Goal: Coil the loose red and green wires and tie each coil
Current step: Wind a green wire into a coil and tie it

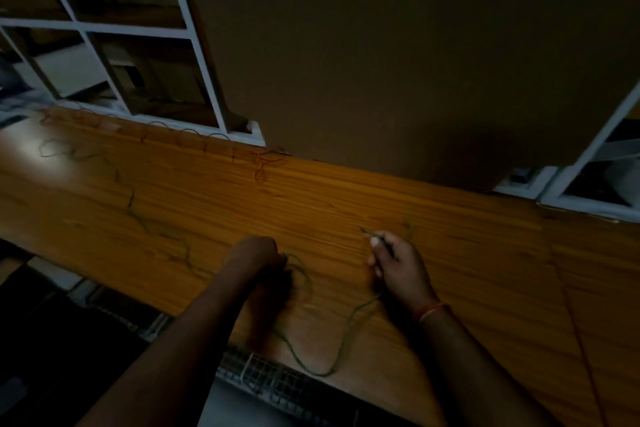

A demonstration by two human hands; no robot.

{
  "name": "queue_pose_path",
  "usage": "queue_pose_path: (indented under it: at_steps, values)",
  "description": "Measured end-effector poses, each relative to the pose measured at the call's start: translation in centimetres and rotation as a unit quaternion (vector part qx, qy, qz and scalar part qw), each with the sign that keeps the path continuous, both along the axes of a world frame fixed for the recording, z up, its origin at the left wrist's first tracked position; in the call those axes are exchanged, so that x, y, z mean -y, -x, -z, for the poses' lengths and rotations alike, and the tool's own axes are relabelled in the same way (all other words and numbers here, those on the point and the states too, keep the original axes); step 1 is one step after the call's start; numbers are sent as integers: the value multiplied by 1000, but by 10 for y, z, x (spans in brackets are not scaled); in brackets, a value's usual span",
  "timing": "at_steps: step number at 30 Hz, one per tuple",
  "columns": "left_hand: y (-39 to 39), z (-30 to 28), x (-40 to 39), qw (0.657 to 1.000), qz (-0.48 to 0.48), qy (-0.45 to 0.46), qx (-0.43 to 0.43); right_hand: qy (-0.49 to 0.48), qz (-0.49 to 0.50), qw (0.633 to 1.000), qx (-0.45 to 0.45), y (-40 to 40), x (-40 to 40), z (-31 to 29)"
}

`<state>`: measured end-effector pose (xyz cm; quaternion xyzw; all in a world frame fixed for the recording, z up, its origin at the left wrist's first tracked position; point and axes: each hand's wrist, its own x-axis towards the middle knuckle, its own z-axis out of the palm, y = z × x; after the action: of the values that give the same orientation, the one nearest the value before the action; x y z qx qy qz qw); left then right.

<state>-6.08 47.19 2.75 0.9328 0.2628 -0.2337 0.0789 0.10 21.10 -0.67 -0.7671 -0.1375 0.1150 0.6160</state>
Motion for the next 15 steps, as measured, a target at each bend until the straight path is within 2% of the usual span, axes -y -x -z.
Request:
queue_pose_path:
  at_steps: [4,6,8,9,12,15]
  values:
    - [2,-17,43,994,11,106,2,53,-39,996,61,4,37,-29]
    - [-1,-20,64,995,53,82,29,61,-57,996,44,7,55,-39]
    - [-3,-24,88,988,121,31,93,44,-85,995,7,15,77,-50]
    - [-3,-27,102,979,156,32,126,31,-103,994,-5,18,90,-55]
    - [-1,-36,139,929,276,81,233,-17,-153,988,-15,27,124,-71]
    - [1,-41,177,865,353,150,324,-105,-184,976,-48,29,156,-79]
